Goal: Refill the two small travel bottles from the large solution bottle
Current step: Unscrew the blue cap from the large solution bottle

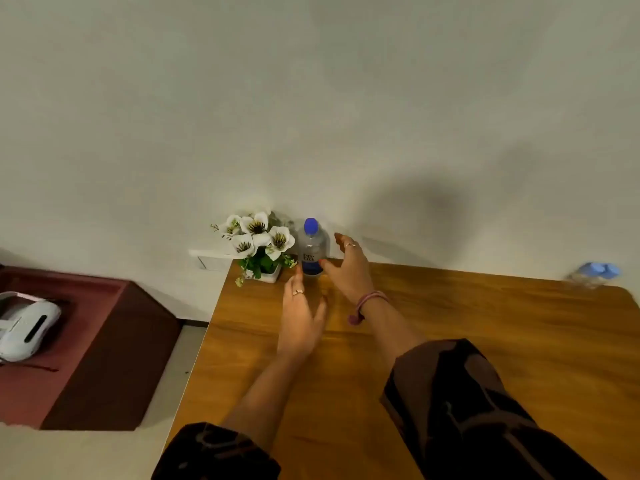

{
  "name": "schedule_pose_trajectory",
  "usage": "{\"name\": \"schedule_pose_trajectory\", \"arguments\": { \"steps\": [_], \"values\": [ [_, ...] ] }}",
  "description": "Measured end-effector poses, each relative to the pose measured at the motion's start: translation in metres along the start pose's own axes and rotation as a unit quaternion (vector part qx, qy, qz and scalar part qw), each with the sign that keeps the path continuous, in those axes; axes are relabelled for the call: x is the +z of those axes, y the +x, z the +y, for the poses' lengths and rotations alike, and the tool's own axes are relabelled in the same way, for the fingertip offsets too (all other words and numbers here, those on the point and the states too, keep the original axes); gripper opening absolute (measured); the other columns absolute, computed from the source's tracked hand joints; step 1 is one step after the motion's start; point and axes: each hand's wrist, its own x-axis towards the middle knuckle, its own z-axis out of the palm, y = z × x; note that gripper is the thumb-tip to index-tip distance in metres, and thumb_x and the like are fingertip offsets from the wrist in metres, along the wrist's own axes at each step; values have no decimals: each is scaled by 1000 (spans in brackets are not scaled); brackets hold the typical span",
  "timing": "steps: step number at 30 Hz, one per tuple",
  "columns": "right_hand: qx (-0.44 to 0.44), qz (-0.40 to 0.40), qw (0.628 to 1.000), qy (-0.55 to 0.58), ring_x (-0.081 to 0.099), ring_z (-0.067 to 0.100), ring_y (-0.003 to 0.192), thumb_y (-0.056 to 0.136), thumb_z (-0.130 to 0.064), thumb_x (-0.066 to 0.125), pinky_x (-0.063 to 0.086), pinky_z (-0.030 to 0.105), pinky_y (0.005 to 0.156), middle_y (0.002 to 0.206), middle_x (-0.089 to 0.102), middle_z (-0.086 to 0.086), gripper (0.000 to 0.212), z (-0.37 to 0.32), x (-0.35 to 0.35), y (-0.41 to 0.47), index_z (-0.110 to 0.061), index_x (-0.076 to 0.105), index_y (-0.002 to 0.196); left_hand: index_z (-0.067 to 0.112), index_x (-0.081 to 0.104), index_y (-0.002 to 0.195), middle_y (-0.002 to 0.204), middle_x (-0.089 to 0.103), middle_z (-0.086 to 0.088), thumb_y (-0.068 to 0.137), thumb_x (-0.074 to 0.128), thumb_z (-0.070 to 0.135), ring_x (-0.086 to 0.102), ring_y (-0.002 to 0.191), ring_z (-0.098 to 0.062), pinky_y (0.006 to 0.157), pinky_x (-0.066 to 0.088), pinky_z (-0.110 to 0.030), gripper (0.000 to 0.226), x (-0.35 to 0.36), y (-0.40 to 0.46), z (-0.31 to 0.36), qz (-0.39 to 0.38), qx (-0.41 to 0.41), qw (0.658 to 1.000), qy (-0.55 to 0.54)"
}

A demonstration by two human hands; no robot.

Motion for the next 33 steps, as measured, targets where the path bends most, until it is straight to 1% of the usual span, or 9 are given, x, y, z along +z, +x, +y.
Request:
{"name": "schedule_pose_trajectory", "arguments": {
  "steps": [5,11,16,18,20,25,27,31,33],
  "values": [
    [3,-5,1000,-1,47,20,124,76,-23,75,33,17,93,139,44,6,72,-1,18,19,-14,37,138,15,12,151,155,24,-4,92,58,20,25,143,-19,115,31,-40,75,7,18,-18,-4,-8,1000,14],
    [15,10,1000,16,50,20,120,69,-29,81,40,22,94,134,48,6,79,5,33,34,-11,40,134,12,14,151,153,27,-6,91,59,18,27,141,-20,114,32,-40,75,15,26,-27,-5,-15,1000,-6],
    [25,40,999,14,56,19,109,61,-36,84,50,32,91,121,58,3,75,10,30,37,-15,48,122,8,19,149,152,29,-6,92,57,14,30,140,-19,111,29,-29,69,17,26,-24,5,-27,999,-17],
    [24,47,998,16,58,18,102,58,-36,85,52,31,86,115,61,2,71,12,25,33,-16,50,117,8,22,148,150,31,-6,92,56,13,32,138,-17,108,29,-25,66,19,26,-21,13,-28,999,-24],
    [19,42,999,16,58,15,99,58,-35,85,51,25,81,112,61,0,69,14,18,23,-17,51,115,10,23,148,149,32,-4,92,56,13,32,133,-9,105,28,-22,65,19,24,-17,16,-25,999,-34],
    [24,22,999,34,58,12,100,59,-32,86,44,10,72,111,59,-4,70,27,-7,-10,-17,50,118,12,24,148,149,34,-2,91,59,16,35,133,-11,110,34,-31,67,20,9,-14,20,-16,998,-56],
    [37,15,999,37,57,12,103,59,-31,87,45,12,75,114,58,-3,74,36,-21,-27,-17,48,121,15,27,147,148,38,0,92,59,18,38,133,-12,110,38,-37,64,20,-1,-14,19,-14,997,-68],
    [56,18,998,16,55,14,110,58,-36,87,50,27,90,127,55,1,88,56,-53,-70,-12,43,131,17,35,144,145,44,1,92,59,21,44,131,-14,106,43,-38,57,23,-30,-6,-14,7,997,-69],
    [54,12,998,23,55,15,110,59,-33,87,50,23,87,127,56,2,86,62,-72,-93,-12,44,130,16,42,141,143,47,-1,92,59,23,47,128,-16,104,45,-41,53,28,-46,1,-39,23,997,-69]
  ]
}}
